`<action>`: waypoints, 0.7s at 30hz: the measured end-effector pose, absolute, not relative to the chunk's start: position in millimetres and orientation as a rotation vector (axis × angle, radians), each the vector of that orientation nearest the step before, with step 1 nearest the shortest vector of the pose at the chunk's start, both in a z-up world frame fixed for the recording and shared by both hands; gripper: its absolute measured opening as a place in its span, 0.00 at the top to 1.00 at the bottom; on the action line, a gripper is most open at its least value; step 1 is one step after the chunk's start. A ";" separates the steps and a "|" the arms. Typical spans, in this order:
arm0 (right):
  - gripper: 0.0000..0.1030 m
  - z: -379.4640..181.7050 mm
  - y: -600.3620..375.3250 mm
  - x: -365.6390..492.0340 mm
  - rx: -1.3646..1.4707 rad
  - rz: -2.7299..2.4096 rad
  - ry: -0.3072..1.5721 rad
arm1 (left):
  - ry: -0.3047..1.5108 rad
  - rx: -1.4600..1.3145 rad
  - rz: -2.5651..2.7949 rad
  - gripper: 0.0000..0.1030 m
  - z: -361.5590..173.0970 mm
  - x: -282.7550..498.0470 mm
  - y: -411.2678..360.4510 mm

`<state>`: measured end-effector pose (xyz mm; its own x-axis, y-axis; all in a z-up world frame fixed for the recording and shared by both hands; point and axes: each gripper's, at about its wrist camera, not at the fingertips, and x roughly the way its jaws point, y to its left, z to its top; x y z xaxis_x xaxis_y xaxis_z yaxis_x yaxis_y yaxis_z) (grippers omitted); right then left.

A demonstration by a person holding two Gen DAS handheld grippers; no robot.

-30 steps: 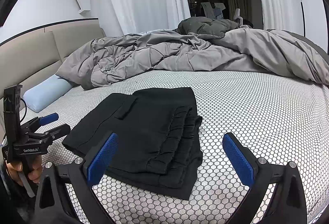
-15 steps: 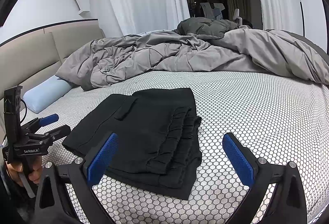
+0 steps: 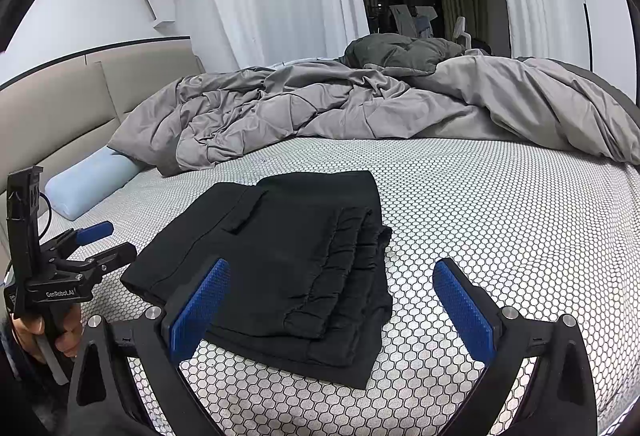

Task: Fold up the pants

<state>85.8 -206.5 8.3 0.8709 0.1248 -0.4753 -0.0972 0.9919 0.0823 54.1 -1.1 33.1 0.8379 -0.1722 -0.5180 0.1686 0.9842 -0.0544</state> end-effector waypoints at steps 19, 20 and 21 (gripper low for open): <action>0.00 9.4 -209.5 86.0 0.061 0.125 0.499 | 0.548 -0.006 -0.184 0.01 33.0 55.8 2.2; 0.00 9.4 -209.4 85.7 0.062 0.124 0.497 | 0.548 -0.003 -0.183 0.01 33.2 55.5 1.5; 0.00 9.4 -209.5 85.7 0.062 0.126 0.498 | 0.546 -0.004 -0.181 0.01 33.4 54.1 -0.2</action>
<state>85.7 -209.5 9.4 0.8712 0.1355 -0.4719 -0.1054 0.9904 0.0899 54.1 -0.2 33.4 0.8390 -0.1720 -0.5163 0.1698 0.9841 -0.0519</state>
